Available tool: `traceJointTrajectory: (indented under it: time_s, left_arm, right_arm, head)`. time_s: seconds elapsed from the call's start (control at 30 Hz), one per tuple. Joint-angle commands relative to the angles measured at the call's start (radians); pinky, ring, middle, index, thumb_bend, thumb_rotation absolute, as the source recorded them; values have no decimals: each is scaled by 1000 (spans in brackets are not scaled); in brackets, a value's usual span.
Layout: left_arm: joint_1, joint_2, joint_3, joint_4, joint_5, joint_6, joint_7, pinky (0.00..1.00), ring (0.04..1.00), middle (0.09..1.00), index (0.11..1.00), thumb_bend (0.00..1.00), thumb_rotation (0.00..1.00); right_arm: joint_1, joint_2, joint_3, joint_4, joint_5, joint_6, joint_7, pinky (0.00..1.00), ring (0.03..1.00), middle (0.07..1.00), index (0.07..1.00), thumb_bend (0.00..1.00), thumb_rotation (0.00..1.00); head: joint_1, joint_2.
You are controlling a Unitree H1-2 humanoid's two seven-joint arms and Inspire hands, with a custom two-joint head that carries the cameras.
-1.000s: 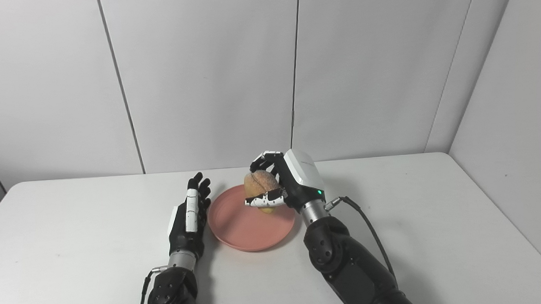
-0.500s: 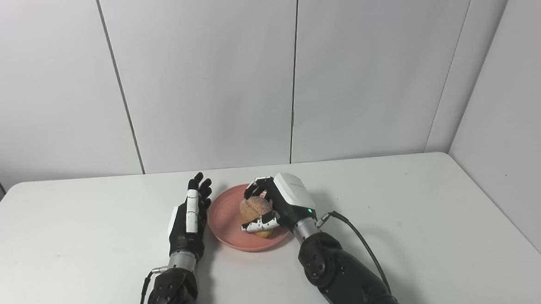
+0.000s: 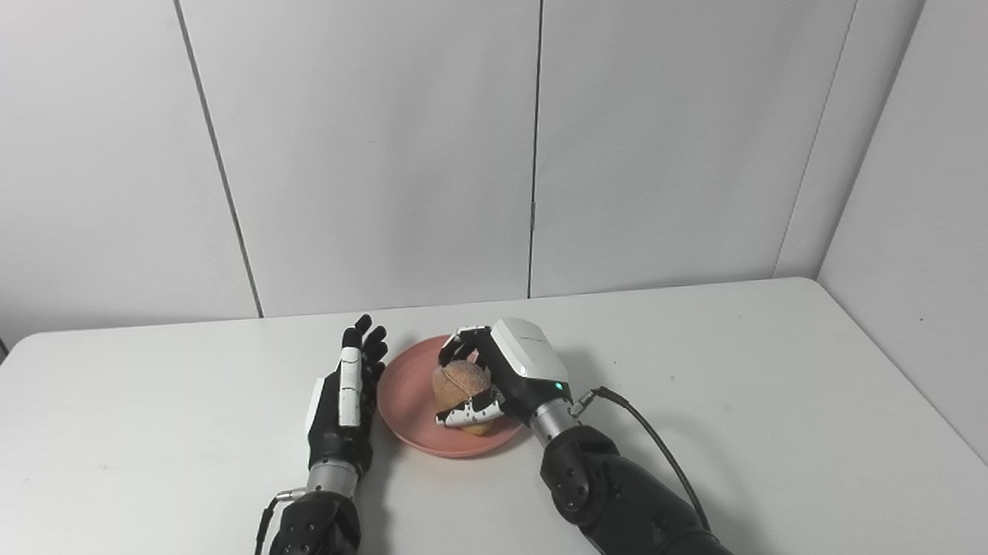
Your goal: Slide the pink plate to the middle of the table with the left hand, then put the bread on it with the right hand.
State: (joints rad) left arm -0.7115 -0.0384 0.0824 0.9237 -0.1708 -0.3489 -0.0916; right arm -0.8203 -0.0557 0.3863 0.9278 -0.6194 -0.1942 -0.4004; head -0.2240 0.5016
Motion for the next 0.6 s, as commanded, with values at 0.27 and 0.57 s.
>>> traceJointTrajectory:
  time_s: [0.27,0.57]
  left_arm:
    - [17,-8,-7,9,12,-7,0,982,967,944,922,753,1000]
    - [18,-7,-7,2,8,9,-1,1000,979,950,932,756,1000]
  right_arm:
    - [37,-18,-15,-219,-14,-17,-5,719,764,786,799,592,618]
    - [91,-23,-64,-330,42,-54,21,757,849,880,875,639,808]
  head:
    - [3,1]
    - [9,3]
